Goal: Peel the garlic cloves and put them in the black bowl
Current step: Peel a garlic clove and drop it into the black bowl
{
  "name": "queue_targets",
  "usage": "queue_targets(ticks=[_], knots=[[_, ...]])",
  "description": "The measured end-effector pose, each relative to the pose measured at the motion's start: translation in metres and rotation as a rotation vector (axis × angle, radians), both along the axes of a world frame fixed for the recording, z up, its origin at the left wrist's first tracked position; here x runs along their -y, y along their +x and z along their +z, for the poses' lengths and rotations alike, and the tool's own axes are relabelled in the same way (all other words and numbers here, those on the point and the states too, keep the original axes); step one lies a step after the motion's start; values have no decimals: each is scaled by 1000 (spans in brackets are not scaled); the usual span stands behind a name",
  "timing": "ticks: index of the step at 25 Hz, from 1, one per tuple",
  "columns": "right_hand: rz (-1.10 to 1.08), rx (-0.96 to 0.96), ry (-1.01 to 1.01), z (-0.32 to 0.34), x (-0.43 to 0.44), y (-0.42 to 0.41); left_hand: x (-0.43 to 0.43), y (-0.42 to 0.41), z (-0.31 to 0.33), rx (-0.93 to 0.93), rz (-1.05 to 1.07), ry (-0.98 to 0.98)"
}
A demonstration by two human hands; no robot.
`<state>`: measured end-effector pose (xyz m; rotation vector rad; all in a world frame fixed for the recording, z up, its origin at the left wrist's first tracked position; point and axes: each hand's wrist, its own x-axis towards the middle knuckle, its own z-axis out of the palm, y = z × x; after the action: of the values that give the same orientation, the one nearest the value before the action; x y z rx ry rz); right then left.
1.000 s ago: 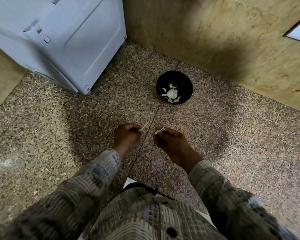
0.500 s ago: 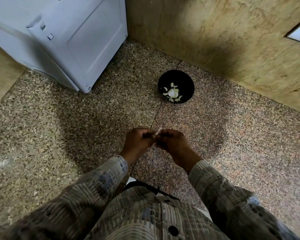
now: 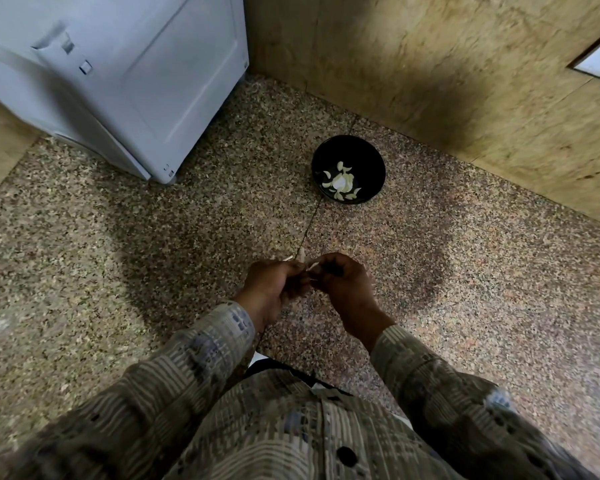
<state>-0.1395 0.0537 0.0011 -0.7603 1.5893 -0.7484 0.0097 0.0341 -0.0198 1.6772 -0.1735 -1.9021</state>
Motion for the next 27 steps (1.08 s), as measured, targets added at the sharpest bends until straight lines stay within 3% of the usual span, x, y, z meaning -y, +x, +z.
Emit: queue_targets(ticks=[2, 4, 8, 10, 15, 18, 25, 27], knots=[[-92, 113, 93, -3, 0, -3, -2, 3, -3, 177, -19, -67], [-132, 111, 178, -5, 1, -9, -3, 8, -5, 270, -9, -108], [33, -179, 202, -12, 3, -24, -15, 18, -17, 330, -63, -183], [152, -319, 175, -16, 4, -33, -26, 20, -19, 465, -209, -286], [504, -478, 181, -27, 5, -34, -36, -2, -22, 849, -820, -814], [608, -614, 144, -35, 3, -28, -24, -13, -23, 883, -1006, -892], [535, -601, -104, -34, -7, -36, -18, -9, -27, 871, -1067, -927], [479, -610, -53, -36, -1, -38, -17, -11, -28, 864, -1021, -930]])
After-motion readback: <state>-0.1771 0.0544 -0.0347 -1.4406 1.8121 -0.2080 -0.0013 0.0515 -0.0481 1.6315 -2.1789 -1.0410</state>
